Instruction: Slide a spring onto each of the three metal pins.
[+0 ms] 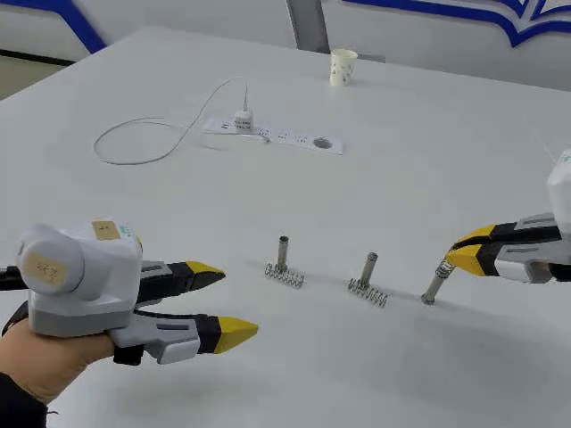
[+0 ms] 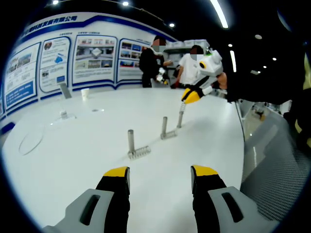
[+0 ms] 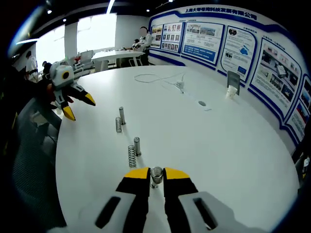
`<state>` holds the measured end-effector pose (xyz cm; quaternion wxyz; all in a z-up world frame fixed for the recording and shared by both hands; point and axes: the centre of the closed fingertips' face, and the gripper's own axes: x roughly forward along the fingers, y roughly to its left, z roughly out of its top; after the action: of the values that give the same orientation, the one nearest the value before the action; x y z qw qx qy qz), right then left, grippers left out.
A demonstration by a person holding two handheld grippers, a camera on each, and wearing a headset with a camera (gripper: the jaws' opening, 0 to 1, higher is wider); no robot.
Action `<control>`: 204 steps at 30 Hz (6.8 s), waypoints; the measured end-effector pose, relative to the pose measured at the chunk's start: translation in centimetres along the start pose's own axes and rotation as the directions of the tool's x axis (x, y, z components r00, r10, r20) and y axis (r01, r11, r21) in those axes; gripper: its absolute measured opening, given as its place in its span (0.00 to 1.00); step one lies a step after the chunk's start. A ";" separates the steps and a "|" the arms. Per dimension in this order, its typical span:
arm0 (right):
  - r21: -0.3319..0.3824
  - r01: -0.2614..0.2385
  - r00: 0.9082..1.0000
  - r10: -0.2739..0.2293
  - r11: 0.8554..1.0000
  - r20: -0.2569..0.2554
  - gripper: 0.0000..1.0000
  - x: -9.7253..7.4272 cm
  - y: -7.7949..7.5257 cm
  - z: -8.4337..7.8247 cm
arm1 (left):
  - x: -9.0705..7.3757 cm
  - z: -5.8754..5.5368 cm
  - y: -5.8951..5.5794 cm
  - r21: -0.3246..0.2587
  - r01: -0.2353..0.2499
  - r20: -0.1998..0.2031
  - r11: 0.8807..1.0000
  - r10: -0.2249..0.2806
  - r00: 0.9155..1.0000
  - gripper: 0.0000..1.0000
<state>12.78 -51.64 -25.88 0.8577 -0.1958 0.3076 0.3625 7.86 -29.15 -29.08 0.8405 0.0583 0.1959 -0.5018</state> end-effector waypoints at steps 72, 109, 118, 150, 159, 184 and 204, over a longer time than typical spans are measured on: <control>0.044 -0.009 1.000 0.010 0.999 -0.024 0.20 2.6 0.1 -2.8 | 0.0 -0.3 0.1 -0.009 -0.005 -0.006 1.000 0.005 1.000 0.52; 0.004 -0.087 0.996 0.087 0.996 0.034 0.20 5.2 4.6 -0.4 | -0.1 -0.2 0.0 -0.007 -0.006 -0.010 1.000 0.006 1.000 0.51; 0.009 -0.101 0.995 0.101 0.995 0.018 0.20 6.3 4.8 -1.3 | -0.1 -0.3 0.1 -0.010 -0.007 -0.012 1.000 0.006 1.000 0.51; 0.027 -0.126 0.992 0.127 0.992 -0.025 0.16 8.6 5.4 -3.4 | 0.1 -0.8 0.1 -0.022 -0.003 -0.026 1.000 0.003 1.000 0.51; 0.026 -0.134 0.991 0.135 0.991 -0.017 0.14 8.8 5.8 -3.4 | 0.1 -0.9 0.1 -0.020 -0.003 -0.033 1.000 0.002 0.999 0.51; -0.020 -0.117 0.993 0.117 0.993 -0.012 0.12 7.4 5.9 -2.3 | 0.1 -0.9 0.1 -0.021 -0.003 -0.031 1.000 0.003 1.000 0.50; -0.071 -0.109 0.994 0.108 0.991 -0.025 0.12 6.0 5.8 -0.7 | 0.1 -0.6 0.0 -0.019 -0.003 -0.023 1.000 0.003 1.000 0.50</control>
<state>11.45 -45.16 -31.01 0.8258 -0.2134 0.3135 0.4174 7.72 -29.00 -29.68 0.8394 0.0565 0.2100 -0.4981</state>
